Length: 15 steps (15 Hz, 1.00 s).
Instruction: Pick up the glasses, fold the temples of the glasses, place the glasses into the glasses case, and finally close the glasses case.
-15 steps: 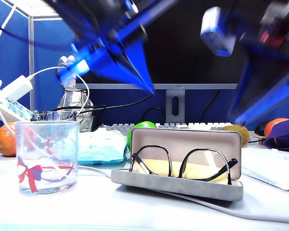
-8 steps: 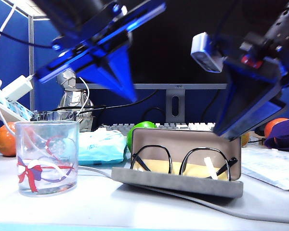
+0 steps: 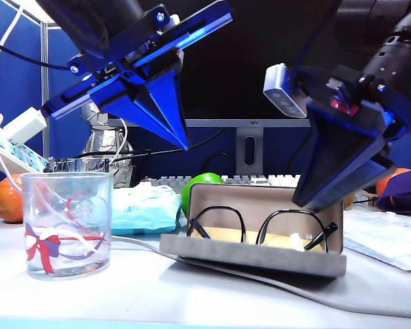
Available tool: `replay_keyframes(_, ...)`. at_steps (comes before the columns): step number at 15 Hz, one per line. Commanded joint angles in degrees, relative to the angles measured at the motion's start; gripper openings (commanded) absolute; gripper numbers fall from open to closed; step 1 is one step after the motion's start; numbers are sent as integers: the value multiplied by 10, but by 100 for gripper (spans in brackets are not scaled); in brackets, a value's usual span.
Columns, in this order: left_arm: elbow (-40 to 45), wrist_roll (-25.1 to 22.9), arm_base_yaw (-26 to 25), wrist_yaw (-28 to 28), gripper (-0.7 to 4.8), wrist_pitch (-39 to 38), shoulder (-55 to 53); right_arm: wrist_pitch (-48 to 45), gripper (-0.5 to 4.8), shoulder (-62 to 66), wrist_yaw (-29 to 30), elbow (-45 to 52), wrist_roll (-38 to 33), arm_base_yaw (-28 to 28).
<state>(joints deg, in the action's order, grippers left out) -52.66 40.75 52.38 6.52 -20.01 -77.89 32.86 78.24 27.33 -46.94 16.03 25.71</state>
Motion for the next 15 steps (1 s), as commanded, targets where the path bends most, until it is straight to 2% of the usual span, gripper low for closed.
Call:
replay_keyframes(1, 0, -2, 0, 1, -3, 3, 0, -11, 103, 7, 16, -2, -2, 1)
replay_keyframes(3, 0, -2, 0, 2, -3, 3, 0, -10, 89, 8, 25, -2, -2, 1)
replay_keyframes(4, 0, -2, 0, 2, -3, 3, 0, -10, 109, 8, 31, -2, -2, 1)
replay_keyframes(5, 0, -2, 0, 2, -3, 2, 0, -10, 211, 8, 31, -2, -2, 1)
replay_keyframes(7, 0, -2, 0, 2, -3, -7, 0, -10, 229, 8, 31, -2, -2, 1)
replay_keyframes(10, 0, -2, 1, 2, -3, -9, 0, -11, 137, 9, 31, -2, -2, 1)
replay_keyframes(11, 0, -2, 1, 2, -3, -9, 0, -11, 123, 14, 31, -2, -2, 2)
replay_keyframes(12, 0, -2, 1, 1, -3, -10, 0, -10, 82, 18, 38, -2, -2, 2)
replay_keyframes(14, 0, -2, 1, 1, -3, -10, 0, -10, 79, 22, 52, -2, -2, 2)
replay_keyframes(15, 0, -2, 1, 1, -3, -10, 0, -10, 60, 22, 54, -2, -2, 2)
